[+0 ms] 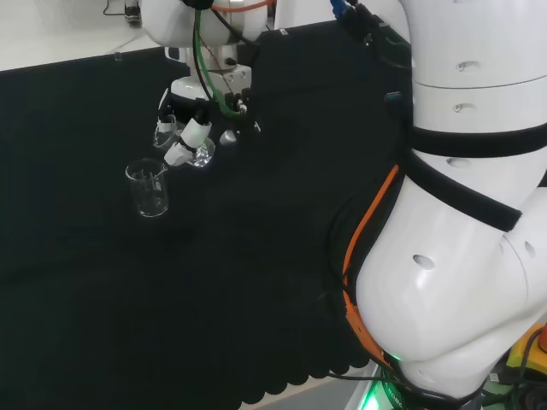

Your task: Pour the water from the handheld beaker into the one on the table.

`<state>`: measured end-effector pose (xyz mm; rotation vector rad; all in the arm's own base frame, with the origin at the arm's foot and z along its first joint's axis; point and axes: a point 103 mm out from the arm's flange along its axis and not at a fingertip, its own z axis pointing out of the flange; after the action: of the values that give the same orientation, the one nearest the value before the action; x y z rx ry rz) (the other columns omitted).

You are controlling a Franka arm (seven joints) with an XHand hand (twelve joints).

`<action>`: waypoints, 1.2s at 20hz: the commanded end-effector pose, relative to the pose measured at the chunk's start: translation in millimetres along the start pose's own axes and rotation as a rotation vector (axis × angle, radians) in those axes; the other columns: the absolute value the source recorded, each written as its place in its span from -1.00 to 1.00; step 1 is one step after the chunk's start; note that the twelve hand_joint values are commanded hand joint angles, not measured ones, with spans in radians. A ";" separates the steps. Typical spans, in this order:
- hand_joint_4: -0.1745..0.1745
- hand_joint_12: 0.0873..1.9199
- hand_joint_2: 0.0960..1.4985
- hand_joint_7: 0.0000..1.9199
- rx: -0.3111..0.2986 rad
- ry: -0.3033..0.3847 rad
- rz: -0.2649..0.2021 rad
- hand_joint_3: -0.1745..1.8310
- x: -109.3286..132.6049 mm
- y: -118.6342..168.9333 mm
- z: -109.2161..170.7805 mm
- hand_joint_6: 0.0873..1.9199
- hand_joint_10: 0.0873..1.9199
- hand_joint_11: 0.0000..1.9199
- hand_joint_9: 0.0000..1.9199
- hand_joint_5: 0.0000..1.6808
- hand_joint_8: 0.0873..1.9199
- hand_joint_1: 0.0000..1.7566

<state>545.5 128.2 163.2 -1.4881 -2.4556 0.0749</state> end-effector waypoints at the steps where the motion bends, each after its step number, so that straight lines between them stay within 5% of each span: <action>1: 0.11 -0.24 -0.31 0.62 0.059 -0.062 0.014 0.04 7.3 4.5 3.2 -0.11 -0.27 0.34 0.49 0.43 -0.33 0.31; 24: 0.07 -0.24 -0.31 0.61 0.202 -0.232 0.007 0.05 23.1 2.5 -14.7 -0.10 -0.26 0.35 0.49 0.43 -0.31 0.31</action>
<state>542.9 145.7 177.2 -1.4750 -2.5178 0.4813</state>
